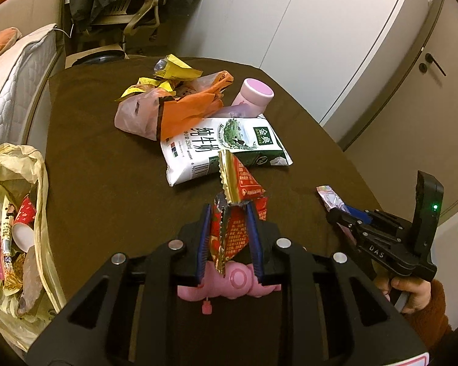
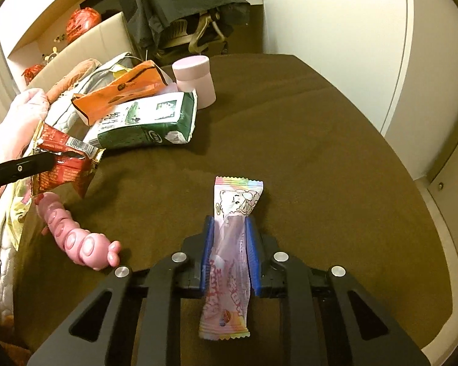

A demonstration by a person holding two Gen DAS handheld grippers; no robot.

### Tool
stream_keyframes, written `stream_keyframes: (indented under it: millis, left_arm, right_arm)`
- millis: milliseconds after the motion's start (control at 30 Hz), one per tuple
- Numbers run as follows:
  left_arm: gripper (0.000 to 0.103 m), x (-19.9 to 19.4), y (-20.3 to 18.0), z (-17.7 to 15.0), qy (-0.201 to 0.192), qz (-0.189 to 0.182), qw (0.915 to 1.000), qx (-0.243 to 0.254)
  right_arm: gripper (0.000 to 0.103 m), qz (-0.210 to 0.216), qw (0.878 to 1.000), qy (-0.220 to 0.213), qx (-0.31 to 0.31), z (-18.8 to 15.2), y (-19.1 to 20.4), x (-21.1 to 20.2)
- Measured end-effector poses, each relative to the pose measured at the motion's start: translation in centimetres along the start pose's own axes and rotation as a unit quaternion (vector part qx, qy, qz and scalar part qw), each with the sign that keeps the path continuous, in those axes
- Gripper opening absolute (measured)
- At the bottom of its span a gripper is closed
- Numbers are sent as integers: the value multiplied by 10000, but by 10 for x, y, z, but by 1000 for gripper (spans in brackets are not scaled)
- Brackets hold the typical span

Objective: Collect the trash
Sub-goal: 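Carry the red packet and pink candy bar toward the yellow bag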

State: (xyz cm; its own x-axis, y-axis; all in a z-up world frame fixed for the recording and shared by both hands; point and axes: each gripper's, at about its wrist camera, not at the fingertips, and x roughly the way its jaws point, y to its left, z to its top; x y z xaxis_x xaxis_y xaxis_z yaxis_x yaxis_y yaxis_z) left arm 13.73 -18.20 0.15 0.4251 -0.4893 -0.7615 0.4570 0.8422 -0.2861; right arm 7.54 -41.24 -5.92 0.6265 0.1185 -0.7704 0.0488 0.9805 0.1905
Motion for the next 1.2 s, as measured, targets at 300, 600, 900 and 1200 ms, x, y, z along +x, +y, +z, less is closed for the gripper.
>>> stream_keyframes:
  millis: [300,600,900,1200]
  left_arm:
    - [22,-21,2,-5,-194,-14,9998,-9]
    - [22,-72,37,-22,-592,241,9976,-250]
    - [22,-134,116,-45,-1033,811,9873,-896]
    - [22,-170,207,-81,-1182,1265,9697,-1726]
  right_arm:
    - [19,148,9993,-292,-201,13,20,-29]
    - [19,593,9936,-656,-695,41,82,-48]
    - [19,1252,9787,-711,-1464,69,185,-37]
    - [19,1854,9574,-418,-2174,84,291,-8]
